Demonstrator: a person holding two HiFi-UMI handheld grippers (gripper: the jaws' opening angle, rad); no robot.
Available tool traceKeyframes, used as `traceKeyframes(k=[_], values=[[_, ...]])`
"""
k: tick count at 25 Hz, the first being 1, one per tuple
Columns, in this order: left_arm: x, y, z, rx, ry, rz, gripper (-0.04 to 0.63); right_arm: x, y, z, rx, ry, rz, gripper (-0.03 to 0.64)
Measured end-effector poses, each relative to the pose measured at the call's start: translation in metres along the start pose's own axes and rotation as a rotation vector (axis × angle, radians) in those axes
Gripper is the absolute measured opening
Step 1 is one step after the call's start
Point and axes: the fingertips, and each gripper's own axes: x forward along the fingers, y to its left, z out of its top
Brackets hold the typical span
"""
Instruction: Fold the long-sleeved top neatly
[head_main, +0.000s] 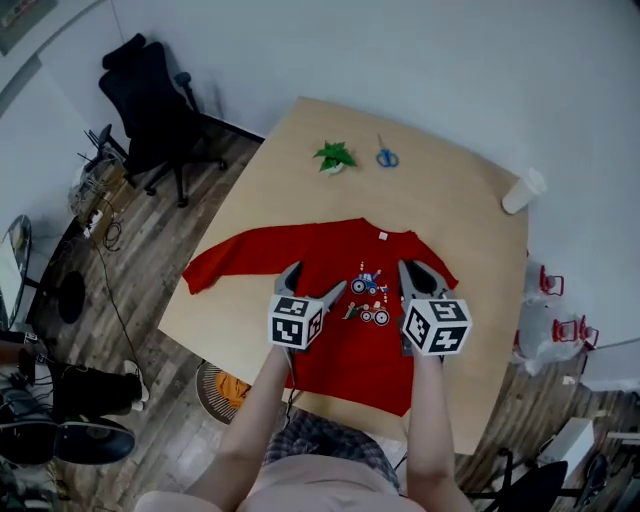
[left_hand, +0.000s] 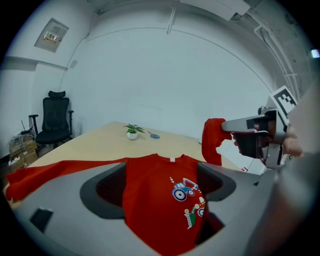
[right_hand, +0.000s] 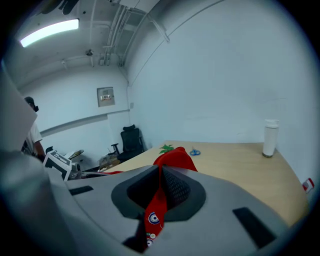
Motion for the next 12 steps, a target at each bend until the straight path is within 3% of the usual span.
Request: traceKeyframes(k=[7, 12], values=[[-0.010, 0.039, -0.017, -0.037, 0.014, 0.049, 0.440, 0.076, 0.059, -0.040, -0.143, 0.167, 0.169, 0.028], [-0.009, 0.058, -0.030, -0.048, 0.036, 0.066, 0.440, 0.118, 0.079, -0.083, -0.189, 0.276, 0.224, 0.028]])
